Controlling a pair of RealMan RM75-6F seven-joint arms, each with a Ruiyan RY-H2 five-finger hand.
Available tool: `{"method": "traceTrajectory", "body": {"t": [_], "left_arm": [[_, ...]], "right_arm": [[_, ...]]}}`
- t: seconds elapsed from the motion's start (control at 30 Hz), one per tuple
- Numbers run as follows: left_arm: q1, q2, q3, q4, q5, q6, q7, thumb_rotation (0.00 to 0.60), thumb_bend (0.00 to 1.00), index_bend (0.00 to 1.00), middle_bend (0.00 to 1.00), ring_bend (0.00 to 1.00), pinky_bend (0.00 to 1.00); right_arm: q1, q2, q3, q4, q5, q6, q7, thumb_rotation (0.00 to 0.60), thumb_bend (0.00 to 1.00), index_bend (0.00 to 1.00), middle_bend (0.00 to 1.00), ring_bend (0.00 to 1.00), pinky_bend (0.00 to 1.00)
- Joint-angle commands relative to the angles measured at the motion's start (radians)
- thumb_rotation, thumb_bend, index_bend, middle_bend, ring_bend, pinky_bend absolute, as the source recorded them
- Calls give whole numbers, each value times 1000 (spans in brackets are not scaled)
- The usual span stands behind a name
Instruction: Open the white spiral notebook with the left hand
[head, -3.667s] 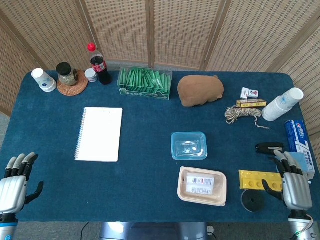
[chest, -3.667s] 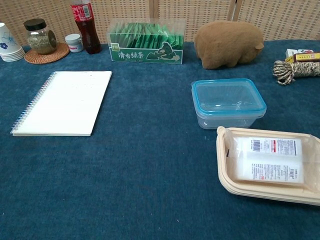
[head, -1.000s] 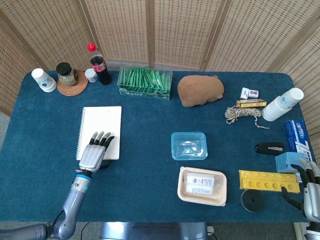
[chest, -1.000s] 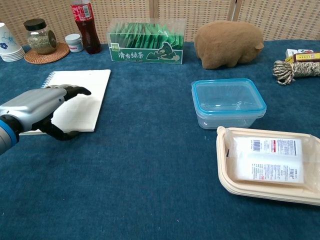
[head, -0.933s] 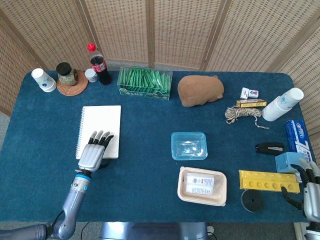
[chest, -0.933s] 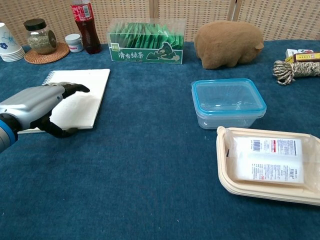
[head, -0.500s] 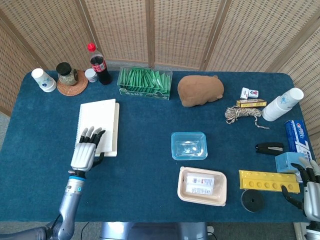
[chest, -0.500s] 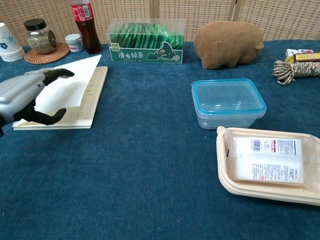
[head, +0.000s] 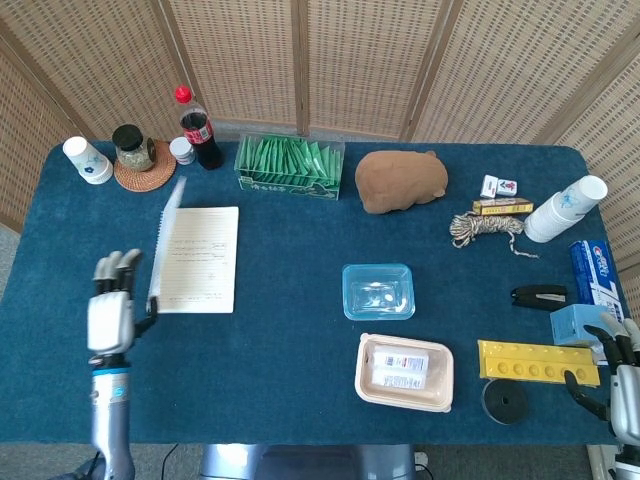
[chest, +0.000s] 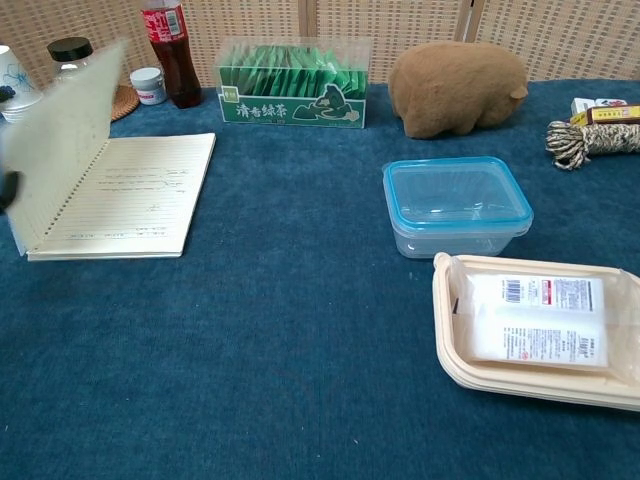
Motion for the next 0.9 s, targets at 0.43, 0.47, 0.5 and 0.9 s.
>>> {"method": "traceTrajectory", "body": {"t": [0.43,0.47,0.5,0.9], "left_arm": [[197,199,-10,-30,-130,29,-164,600,430,166,114,0,0],[206,218,-2,-44,-119,35,-166,600,428,165,111,0,0],[214,238,10,-59,-107,40,-163,600,427,164,108,0,0],[269,455,156,-258,57,48,-71,600,419,202,99,0,0]], "right_arm": [[14,4,-4,-42,-48,3,-50,600,306,219,147,42,121],[15,4,-5,-44,-51,1,-53,600,306,219,147,42,121],[16,5,-5,-46,-52,0,-56,600,306,219,147,42,121],[50,8,-1,-65,-29,-65,-75,600,307,219,147,42,121]]}}
